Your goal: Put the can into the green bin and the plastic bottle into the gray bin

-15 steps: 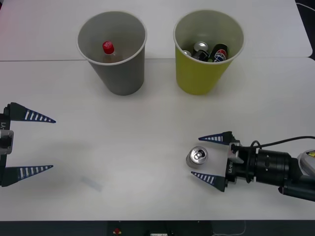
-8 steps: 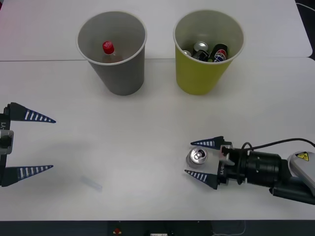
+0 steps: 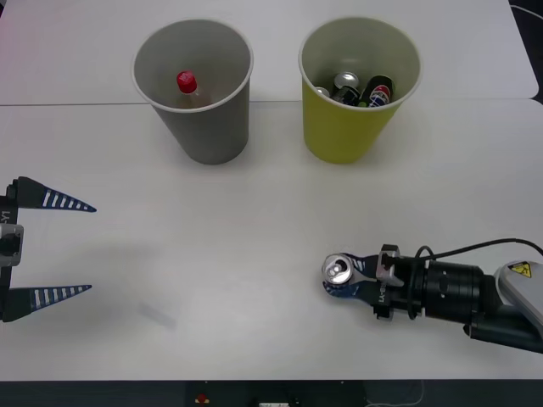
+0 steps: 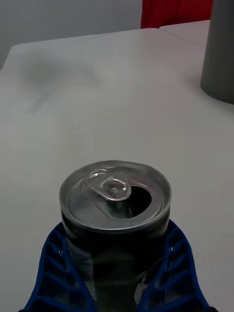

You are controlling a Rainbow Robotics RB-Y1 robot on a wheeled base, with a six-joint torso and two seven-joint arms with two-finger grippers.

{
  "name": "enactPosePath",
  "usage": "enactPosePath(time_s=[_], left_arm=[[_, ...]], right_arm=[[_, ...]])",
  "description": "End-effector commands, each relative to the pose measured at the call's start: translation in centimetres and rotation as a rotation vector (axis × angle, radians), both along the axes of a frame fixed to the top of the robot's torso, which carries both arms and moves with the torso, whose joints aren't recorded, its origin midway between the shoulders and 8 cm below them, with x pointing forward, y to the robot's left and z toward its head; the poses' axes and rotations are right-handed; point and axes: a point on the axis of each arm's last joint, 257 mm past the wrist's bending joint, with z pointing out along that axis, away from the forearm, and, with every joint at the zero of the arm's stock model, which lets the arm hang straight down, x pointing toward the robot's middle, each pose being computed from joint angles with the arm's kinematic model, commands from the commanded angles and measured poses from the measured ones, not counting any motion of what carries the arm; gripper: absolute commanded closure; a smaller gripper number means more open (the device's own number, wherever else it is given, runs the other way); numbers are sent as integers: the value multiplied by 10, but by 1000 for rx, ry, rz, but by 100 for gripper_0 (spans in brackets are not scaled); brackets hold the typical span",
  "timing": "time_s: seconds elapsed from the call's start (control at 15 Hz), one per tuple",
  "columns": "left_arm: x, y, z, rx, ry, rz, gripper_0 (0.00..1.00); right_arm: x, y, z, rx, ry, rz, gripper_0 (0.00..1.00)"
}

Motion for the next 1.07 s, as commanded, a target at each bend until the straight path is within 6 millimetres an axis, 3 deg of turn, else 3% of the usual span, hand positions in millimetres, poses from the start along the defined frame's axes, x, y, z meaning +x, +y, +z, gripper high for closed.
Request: enactPosePath(time_s=[0.07, 0.33, 1.07], left_arm=[[0, 0, 0, 0, 0, 0, 0], [0, 0, 0, 0, 0, 0, 0], [0, 0, 0, 0, 0, 0, 0]], right_arm=[[0, 0, 6, 13, 9, 14, 100], [1, -11, 22, 0, 37, 25, 100], [-4, -32, 109, 10, 302, -102, 100]])
